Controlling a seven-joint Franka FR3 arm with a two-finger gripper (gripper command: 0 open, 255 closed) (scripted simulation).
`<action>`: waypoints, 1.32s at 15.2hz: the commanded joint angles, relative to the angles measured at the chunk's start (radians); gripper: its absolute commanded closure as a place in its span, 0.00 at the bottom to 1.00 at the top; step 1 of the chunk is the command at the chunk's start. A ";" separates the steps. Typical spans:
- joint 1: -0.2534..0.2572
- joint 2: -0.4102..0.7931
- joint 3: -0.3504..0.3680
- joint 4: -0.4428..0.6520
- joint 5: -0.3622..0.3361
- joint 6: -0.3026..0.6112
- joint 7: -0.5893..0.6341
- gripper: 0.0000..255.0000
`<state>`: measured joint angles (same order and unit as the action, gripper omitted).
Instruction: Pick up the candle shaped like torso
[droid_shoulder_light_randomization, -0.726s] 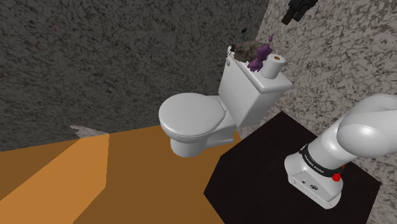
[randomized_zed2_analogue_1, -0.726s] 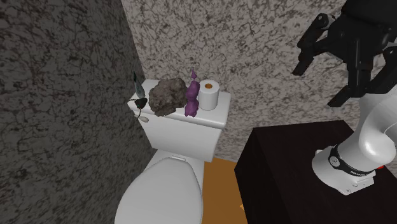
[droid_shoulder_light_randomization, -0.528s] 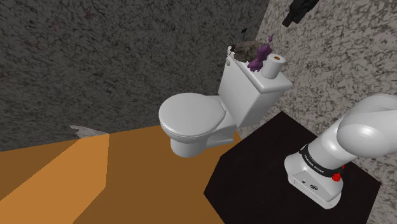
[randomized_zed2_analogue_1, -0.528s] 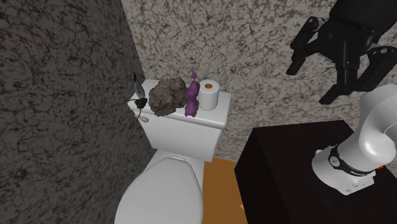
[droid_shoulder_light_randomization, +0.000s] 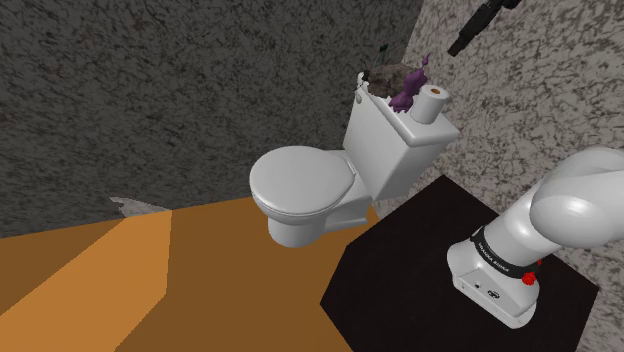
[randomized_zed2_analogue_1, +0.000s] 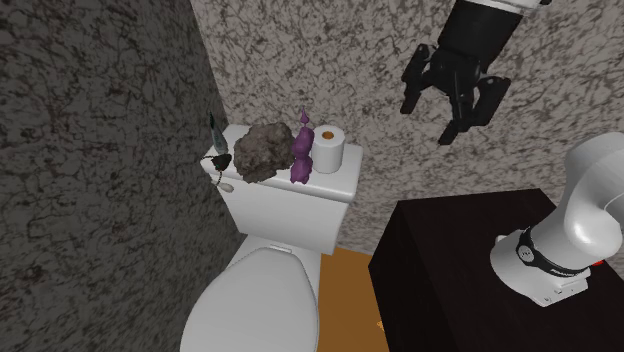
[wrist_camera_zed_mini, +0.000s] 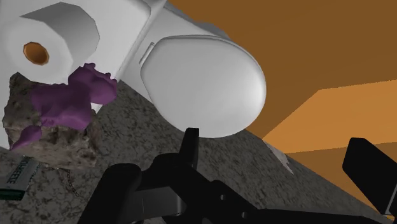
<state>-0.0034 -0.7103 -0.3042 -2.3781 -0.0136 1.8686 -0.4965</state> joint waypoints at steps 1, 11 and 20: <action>0.008 0.038 -0.063 -0.006 -0.005 0.049 -0.089 0.00; 0.138 0.347 -0.399 0.119 0.115 0.206 -0.553 0.00; 0.188 0.892 -0.639 0.422 0.609 0.110 -1.136 0.00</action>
<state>0.2003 0.1035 -0.9383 -2.0051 0.5182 2.0079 -1.5628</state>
